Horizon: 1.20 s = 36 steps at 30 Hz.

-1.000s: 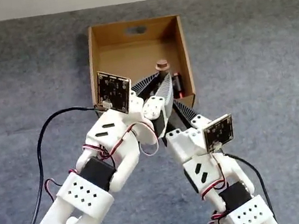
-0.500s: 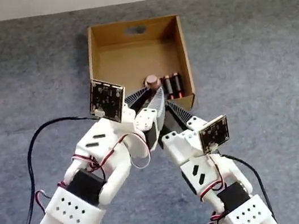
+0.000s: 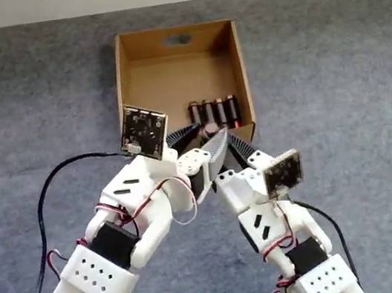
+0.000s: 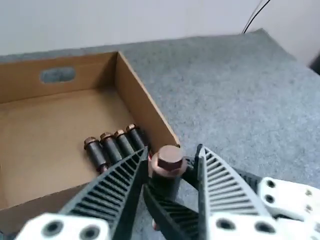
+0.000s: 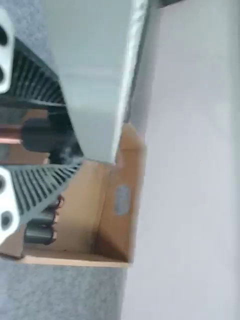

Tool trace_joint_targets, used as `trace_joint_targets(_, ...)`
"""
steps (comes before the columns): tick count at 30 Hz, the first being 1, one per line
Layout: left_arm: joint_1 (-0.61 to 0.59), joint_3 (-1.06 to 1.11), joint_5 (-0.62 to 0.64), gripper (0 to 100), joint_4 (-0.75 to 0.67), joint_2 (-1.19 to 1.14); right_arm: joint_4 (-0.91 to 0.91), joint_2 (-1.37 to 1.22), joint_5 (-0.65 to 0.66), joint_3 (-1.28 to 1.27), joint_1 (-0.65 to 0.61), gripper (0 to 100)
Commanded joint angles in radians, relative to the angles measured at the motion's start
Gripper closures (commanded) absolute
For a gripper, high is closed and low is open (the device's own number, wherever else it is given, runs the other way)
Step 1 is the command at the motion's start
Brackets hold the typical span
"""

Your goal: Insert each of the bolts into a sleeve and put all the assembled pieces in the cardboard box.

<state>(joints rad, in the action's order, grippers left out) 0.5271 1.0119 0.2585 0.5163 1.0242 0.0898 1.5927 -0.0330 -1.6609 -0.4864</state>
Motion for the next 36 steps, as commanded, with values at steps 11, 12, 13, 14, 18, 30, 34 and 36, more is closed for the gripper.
trace_joint_targets(11,-0.071,-0.32,0.005,86,0.506,0.025,-0.021,0.012,0.006,-0.022,0.013,99.1)
trace_joint_targets(12,-0.11,-0.363,0.005,87,0.568,0.025,-0.021,0.007,0.006,-0.022,0.013,99.1)
trace_joint_targets(13,-0.156,-0.401,0.005,88,0.631,0.025,-0.019,0.007,0.006,-0.022,0.013,99.1)
trace_joint_targets(14,-0.211,-0.429,0.005,91,0.683,0.025,-0.019,0.007,0.006,-0.021,0.013,99.1)
trace_joint_targets(18,-0.421,-0.43,-0.002,97,0.839,0.025,-0.007,0.007,0.006,-0.008,0.013,99.1)
trace_joint_targets(30,-0.697,0.077,-0.002,99,0.733,0.025,0.203,-0.005,0.006,0.349,0.091,99.2)
trace_joint_targets(34,-0.693,0.222,-0.002,99,0.646,0.025,0.202,-0.128,0.006,0.441,0.105,99.2)
trace_joint_targets(36,-0.696,0.278,-0.002,99,0.603,0.025,0.185,-0.245,0.003,0.498,0.105,99.2)
